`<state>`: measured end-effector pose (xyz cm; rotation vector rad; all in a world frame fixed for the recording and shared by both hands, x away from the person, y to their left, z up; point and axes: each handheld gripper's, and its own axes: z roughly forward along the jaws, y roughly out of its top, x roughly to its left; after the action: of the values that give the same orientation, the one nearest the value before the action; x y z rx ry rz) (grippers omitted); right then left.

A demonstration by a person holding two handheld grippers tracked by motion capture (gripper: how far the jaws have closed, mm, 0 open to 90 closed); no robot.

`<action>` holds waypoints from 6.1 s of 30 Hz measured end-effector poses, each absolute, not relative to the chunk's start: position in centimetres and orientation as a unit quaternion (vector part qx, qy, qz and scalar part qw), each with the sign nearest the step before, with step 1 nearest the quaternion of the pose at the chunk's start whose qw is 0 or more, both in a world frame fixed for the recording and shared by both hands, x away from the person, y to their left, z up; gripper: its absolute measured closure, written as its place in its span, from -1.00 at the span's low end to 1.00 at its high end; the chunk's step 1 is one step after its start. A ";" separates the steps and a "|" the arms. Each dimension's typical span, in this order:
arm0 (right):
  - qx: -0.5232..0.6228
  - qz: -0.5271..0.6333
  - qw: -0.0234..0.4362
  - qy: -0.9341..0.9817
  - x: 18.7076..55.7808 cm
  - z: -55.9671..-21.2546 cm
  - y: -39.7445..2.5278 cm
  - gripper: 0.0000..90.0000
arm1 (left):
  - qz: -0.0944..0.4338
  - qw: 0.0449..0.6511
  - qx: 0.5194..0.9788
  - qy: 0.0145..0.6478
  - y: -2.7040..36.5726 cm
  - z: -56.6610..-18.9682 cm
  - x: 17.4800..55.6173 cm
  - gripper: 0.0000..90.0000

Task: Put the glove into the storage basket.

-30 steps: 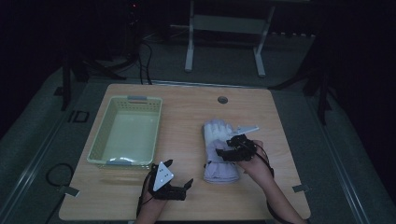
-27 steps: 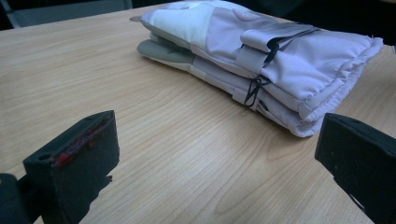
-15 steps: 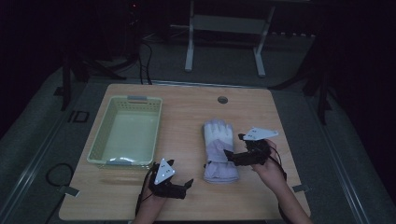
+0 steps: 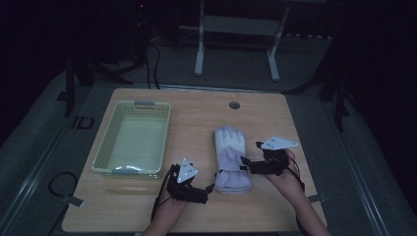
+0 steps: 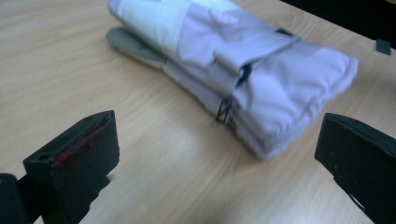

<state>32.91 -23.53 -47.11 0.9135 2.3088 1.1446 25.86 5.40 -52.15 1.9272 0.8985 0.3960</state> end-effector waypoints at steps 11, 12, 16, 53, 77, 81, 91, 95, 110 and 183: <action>0.341 0.392 0.196 0.832 34.4 -48.4 -23.6 0.06 | 0.132 0.453 0.784 0.404 1.2 -51.8 28.9 -0.60; 0.345 0.390 0.192 0.832 34.5 -48.8 -23.5 0.06 | 0.125 0.450 0.784 0.409 0.9 -52.0 29.0 -0.53; 0.368 0.397 0.149 0.827 34.9 -50.0 -24.1 0.13 | 0.097 0.426 0.790 0.430 0.0 -53.7 29.0 -0.51; 0.405 0.349 0.103 0.839 34.5 -52.0 -22.0 0.80 | -0.026 0.406 0.815 0.413 0.7 -53.8 30.9 0.64; 0.375 0.377 0.143 0.835 35.1 -45.8 -18.5 0.81 | 0.003 0.405 0.833 0.376 4.6 -47.4 32.2 0.64; 0.369 0.380 0.144 0.836 35.8 -44.3 -16.9 0.81 | 0.007 0.402 0.837 0.371 5.8 -46.1 32.7 0.64; 0.359 0.393 0.146 0.834 37.0 -42.4 -13.9 0.81 | 0.025 0.395 0.843 0.365 8.8 -43.5 33.5 0.65; 0.349 0.402 0.144 0.834 37.3 -41.5 -12.4 0.81 | 0.035 0.392 0.844 0.365 10.5 -42.4 33.5 0.65; 0.334 0.420 0.119 0.835 38.1 -40.3 -4.8 0.81 | 0.036 0.375 0.838 0.395 18.4 -40.7 33.2 0.65; 0.300 0.363 0.051 0.881 40.2 -47.8 6.5 -0.65 | 0.073 0.404 0.788 0.460 27.4 -48.9 32.2 -0.69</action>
<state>40.18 6.50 -47.81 0.9119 2.6814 1.1040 32.24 27.36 -48.86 1.9895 1.1609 0.1834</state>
